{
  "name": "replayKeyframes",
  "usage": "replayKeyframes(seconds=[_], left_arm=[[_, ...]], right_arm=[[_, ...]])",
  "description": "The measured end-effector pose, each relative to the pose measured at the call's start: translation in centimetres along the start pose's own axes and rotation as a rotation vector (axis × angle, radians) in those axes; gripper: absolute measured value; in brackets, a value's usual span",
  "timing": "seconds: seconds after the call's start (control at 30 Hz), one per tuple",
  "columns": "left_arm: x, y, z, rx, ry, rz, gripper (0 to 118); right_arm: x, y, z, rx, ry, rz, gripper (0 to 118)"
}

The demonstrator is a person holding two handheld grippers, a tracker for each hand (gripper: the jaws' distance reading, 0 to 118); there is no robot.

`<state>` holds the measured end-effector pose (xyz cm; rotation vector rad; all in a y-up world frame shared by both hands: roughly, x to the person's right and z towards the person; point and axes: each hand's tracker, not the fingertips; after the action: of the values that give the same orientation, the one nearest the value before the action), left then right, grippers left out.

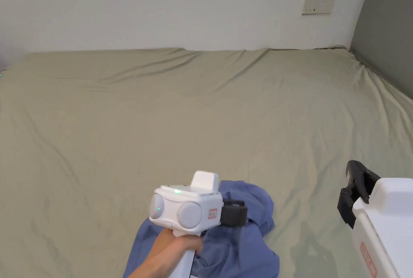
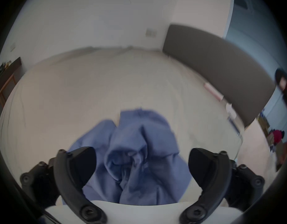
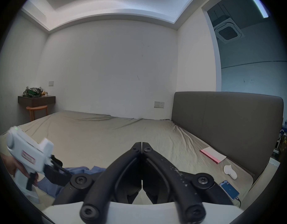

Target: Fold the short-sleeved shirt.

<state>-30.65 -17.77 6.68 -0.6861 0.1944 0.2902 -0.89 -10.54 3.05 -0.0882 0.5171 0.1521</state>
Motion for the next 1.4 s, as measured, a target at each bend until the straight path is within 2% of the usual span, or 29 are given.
replayKeyframes(seconds=[0.17, 0.27, 0.37, 0.5, 0.53, 0.57, 0.63, 0.67, 0.9, 1.07, 1.23, 1.3, 1.4], left_arm=[[-1.8, 2.0, 9.4, 0.339, 0.075, 0.047, 114], [-3.4, 2.3, 14.3, 0.55, 0.233, -0.02, 114], [-5.1, 2.4, 17.5, 0.654, 0.383, -0.075, 114], [-7.1, 1.8, 20.0, 0.742, 0.507, -0.133, 112], [-7.5, 1.5, 20.4, 0.746, 0.52, -0.134, 105], [-7.9, 1.1, 20.7, 0.75, 0.512, -0.142, 88], [-8.5, 0.7, 20.6, 0.743, 0.497, -0.143, 9], [-8.7, 0.8, 20.3, 0.719, 0.496, -0.135, 1], [-9.8, 0.7, 19.7, 0.623, 0.457, -0.041, 0], [-11.3, 0.4, 16.8, 0.274, 0.388, 0.089, 0], [-12.8, -3.7, 11.6, 0.009, 0.276, 0.195, 0], [-13.2, -5.9, 9.8, -0.072, 0.2, 0.255, 0], [-13.4, -8.4, 7.6, -0.144, 0.184, 0.341, 1]], right_arm=[[-0.5, 2.6, 0.8, 0.069, -0.004, 0.006, 1], [-1.0, 4.0, 1.0, 0.109, -0.004, 0.014, 1], [-1.6, 5.1, 1.0, 0.142, 0.002, 0.019, 1], [-2.6, 5.9, 1.0, 0.163, 0.011, 0.02, 1], [-2.8, 6.0, 0.9, 0.164, 0.013, 0.018, 1], [-3.0, 6.0, 0.9, 0.166, 0.016, 0.017, 1], [-3.4, 5.9, 1.0, 0.165, 0.022, 0.016, 1], [-3.6, 5.8, 0.9, 0.163, 0.025, 0.016, 1], [-4.3, 5.3, 0.9, 0.142, 0.049, 0.005, 1], [-4.3, 4.7, 0.8, 0.127, 0.059, 0.018, 1], [-4.3, 3.8, 0.5, 0.105, 0.063, 0.017, 1], [-4.2, 3.4, 0.3, 0.092, 0.066, 0.02, 1], [-4.1, 2.6, 0.2, 0.07, 0.069, 0.028, 1]])
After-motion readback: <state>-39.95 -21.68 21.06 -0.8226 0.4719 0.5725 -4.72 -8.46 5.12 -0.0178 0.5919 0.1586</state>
